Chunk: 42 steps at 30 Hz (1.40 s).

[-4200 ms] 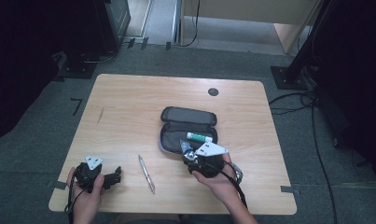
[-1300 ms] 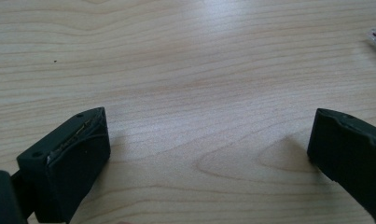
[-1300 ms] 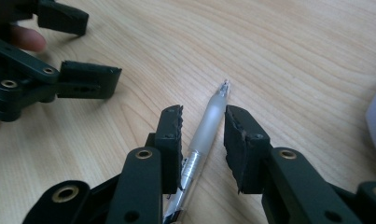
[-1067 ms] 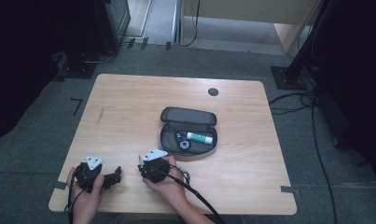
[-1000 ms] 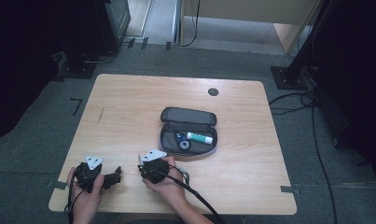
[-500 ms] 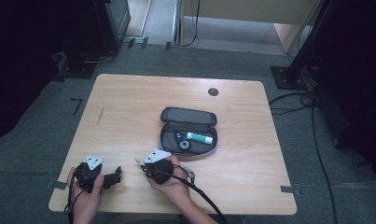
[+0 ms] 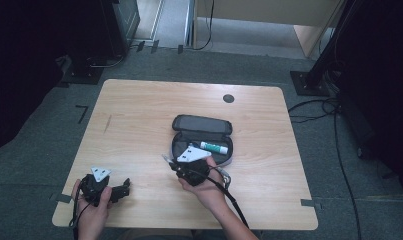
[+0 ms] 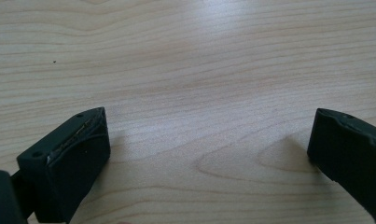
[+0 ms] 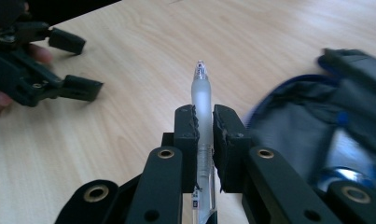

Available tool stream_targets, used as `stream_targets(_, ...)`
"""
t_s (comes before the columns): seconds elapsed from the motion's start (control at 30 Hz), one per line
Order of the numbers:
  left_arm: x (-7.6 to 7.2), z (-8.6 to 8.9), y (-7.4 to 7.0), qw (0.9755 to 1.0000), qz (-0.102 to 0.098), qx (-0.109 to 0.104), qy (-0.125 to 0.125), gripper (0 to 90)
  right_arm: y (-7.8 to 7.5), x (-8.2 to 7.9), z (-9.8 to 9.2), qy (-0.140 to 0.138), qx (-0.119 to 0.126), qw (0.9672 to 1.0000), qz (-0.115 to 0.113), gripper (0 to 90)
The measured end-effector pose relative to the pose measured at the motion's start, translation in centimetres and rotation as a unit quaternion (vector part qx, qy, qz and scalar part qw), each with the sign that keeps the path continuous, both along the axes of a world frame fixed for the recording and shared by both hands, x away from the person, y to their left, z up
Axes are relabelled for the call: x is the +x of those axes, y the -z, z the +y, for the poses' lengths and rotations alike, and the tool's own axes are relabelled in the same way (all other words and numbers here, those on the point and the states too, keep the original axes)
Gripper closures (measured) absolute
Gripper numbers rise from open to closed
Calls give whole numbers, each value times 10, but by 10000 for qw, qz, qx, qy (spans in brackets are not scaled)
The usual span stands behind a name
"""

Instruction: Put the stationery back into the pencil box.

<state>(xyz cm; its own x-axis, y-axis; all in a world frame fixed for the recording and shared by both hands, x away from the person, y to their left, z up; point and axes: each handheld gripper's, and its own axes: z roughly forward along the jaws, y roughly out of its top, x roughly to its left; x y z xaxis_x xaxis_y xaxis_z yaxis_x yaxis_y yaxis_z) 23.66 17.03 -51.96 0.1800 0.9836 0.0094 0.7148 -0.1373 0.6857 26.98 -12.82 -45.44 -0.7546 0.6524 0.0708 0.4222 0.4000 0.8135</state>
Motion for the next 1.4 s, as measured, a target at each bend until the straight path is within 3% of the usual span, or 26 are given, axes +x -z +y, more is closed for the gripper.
stream_targets(0.27,0,0,0,10000,10,23,19,0,-11,16,-31,205,5,9998,-72,812)
stream_targets(0.67,0,0,0,10000,8,14,9,0,-12,34,-49,398,-48,9991,-106,812)
stream_targets(1.2,0,0,0,10000,4,11,9,0,14,67,-62,471,-303,9984,-50,810)
stream_targets(1.4,0,0,0,10000,3,11,9,0,15,76,-68,554,-357,9978,-85,810)
